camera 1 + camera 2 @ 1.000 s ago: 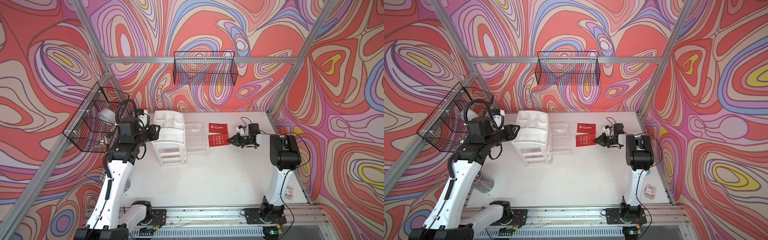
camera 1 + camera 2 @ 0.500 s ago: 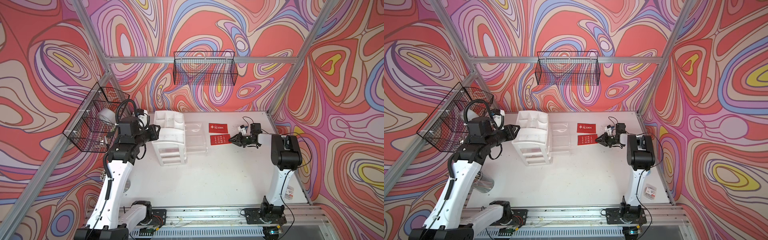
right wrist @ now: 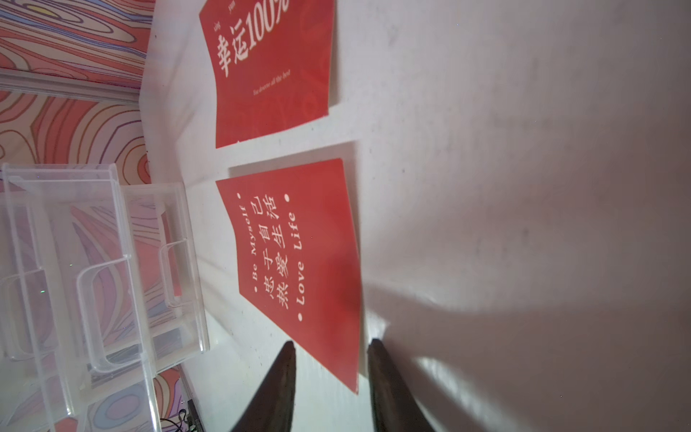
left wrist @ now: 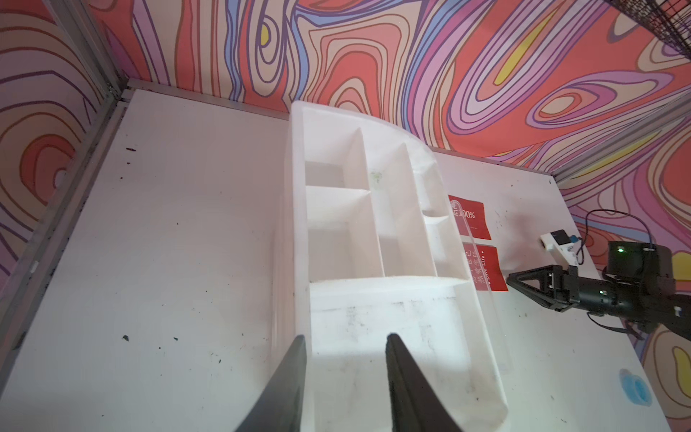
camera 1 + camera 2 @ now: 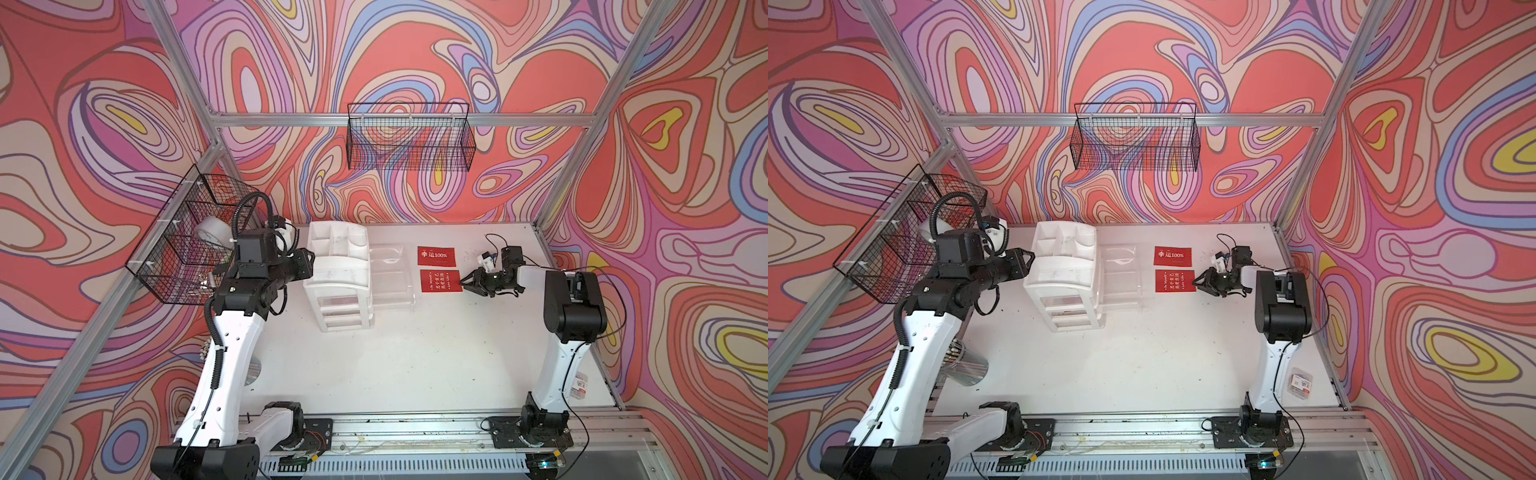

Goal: Take the postcards out of the drawer
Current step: Place the postcard at the center of the board, then close the drawer in the storage box.

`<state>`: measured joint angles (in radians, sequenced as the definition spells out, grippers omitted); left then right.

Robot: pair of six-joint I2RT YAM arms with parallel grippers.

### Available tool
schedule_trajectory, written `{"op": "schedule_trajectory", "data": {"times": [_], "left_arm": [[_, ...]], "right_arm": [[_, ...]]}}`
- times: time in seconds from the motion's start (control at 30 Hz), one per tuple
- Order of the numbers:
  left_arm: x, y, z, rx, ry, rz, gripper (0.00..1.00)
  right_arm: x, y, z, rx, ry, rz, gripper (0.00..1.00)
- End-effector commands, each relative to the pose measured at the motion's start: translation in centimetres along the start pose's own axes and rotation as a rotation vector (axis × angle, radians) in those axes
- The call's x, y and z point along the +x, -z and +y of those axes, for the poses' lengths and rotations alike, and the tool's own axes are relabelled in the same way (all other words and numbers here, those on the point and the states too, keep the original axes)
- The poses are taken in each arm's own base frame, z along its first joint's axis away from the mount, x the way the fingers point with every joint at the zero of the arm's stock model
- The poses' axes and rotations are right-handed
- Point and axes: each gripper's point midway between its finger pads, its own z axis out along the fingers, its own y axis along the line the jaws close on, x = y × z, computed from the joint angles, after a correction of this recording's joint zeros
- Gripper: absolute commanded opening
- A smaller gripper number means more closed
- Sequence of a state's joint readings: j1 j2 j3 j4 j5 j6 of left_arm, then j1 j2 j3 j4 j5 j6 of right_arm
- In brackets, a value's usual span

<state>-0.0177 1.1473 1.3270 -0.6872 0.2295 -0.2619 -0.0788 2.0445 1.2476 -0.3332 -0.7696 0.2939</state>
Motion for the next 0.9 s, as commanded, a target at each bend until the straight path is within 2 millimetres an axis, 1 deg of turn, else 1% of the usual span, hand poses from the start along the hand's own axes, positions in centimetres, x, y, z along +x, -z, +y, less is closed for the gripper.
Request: {"op": "schedule_trajectory", "data": {"times": [0.0, 0.1, 0.23, 0.4, 0.43, 0.5, 0.67, 0.77, 0.87], "left_arm": [[0.3, -0.1, 0.6, -0.032, -0.024, 0.043, 0.38], [0.0, -0.6, 0.6, -0.031, -0.024, 0.054, 0.38], [0.0, -1.4, 0.8, -0.038, -0.025, 0.067, 0.38], [0.1, -2.3, 1.2, -0.043, -0.025, 0.077, 0.37], [0.0, -2.5, 1.2, -0.045, -0.024, 0.074, 0.37], [-0.4, -2.9, 1.4, -0.056, -0.026, 0.065, 0.36], [-1.2, -3.8, 1.8, -0.076, -0.038, 0.051, 0.33], [-1.2, -4.5, 1.7, -0.066, -0.036, 0.059, 0.29], [-1.2, -5.0, 1.7, -0.059, -0.028, 0.060, 0.25]], "right_arm": [[-1.3, 2.2, 0.8, 0.074, 0.062, -0.054, 0.35], [-1.7, 3.2, 1.4, 0.089, 0.073, -0.082, 0.35], [-2.0, 4.6, 3.0, 0.077, 0.089, -0.120, 0.35], [-2.0, 6.4, 5.7, 0.016, 0.119, -0.158, 0.34], [-1.9, 6.5, 6.1, -0.001, 0.123, -0.159, 0.34], [-1.6, 7.4, 7.5, -0.033, 0.140, -0.178, 0.34], [-0.5, 7.8, 9.2, -0.059, 0.171, -0.184, 0.34], [0.3, 7.3, 10.1, -0.070, 0.189, -0.171, 0.34], [0.9, 6.2, 10.8, -0.077, 0.203, -0.149, 0.34]]}}
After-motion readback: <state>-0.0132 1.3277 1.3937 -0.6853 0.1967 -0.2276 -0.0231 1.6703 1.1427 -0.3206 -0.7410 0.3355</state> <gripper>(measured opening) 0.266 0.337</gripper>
